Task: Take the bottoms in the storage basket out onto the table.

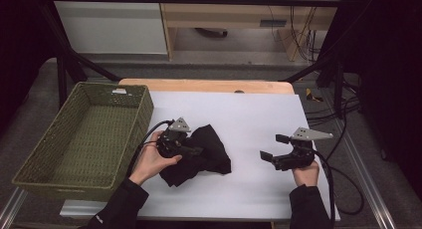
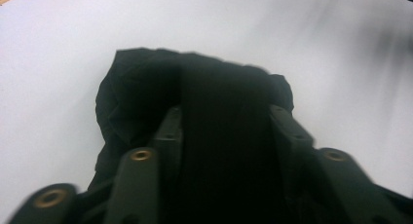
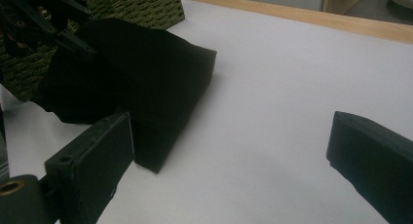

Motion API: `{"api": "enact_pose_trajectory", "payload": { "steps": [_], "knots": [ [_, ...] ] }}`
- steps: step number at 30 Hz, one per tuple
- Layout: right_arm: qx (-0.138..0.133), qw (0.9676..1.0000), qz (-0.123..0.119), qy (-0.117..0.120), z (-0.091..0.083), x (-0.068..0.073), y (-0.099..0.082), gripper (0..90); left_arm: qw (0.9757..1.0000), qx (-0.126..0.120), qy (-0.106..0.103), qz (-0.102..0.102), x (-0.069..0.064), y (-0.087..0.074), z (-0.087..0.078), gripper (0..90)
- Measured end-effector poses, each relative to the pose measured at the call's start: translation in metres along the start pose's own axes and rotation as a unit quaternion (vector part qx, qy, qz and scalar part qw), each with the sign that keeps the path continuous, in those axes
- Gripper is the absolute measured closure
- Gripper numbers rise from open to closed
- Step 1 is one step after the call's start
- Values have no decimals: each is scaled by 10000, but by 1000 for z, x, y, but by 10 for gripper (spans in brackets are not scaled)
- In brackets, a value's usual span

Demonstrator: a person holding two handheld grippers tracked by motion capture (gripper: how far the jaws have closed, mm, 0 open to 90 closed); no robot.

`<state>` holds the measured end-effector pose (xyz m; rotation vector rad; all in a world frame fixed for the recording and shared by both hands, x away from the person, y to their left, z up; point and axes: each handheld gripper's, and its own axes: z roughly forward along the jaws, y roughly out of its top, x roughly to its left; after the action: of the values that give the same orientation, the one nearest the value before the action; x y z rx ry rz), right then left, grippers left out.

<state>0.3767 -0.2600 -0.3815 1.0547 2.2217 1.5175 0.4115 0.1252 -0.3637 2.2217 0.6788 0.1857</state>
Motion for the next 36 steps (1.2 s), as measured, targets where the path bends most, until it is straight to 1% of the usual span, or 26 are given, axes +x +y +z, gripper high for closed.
{"api": "enact_pose_trajectory", "payload": {
  "steps": [2,3,7,9,11,13,14,15,18,23,24,26,32,36],
  "knots": [
    [0,10000,-9,-1,0,0,0,39,10000,-35,-31,-43,1,0,-1,458],
    [-3,10000,-5,0,0,0,0,38,10000,-45,14,-49,1,0,-1,397],
    [7,10000,6,-3,0,0,0,38,9999,-54,111,-71,1,-1,-4,256],
    [5,10000,7,2,0,0,0,38,9998,-54,150,-110,1,-1,-6,210],
    [3,10000,5,4,0,0,0,38,9996,-63,243,-143,1,-1,-8,150],
    [-2,10000,3,3,0,0,0,38,9995,-60,272,-160,1,0,-11,121],
    [-8,10000,4,0,0,0,0,38,9995,-29,277,-158,1,0,-12,86],
    [-8,10000,4,0,0,0,0,38,9994,5,291,-171,1,0,-13,86],
    [2,10000,7,-1,0,0,0,39,9991,5,381,-162,-1,1,-17,49],
    [-6,10000,-3,-5,0,0,0,38,9991,-52,388,-181,-2,1,-23,30],
    [-9,10000,-3,-5,-1,0,0,39,9990,-67,403,-199,-2,1,-24,26],
    [-2,10000,-1,-5,0,0,0,39,9988,-67,454,-164,-3,1,-27,26],
    [-17,10000,2,-4,-1,0,0,38,9988,-180,423,-187,-4,1,-37,26],
    [-25,10000,6,-7,-1,0,0,39,9986,-224,445,-149,-5,-1,-45,26]
  ]
}}
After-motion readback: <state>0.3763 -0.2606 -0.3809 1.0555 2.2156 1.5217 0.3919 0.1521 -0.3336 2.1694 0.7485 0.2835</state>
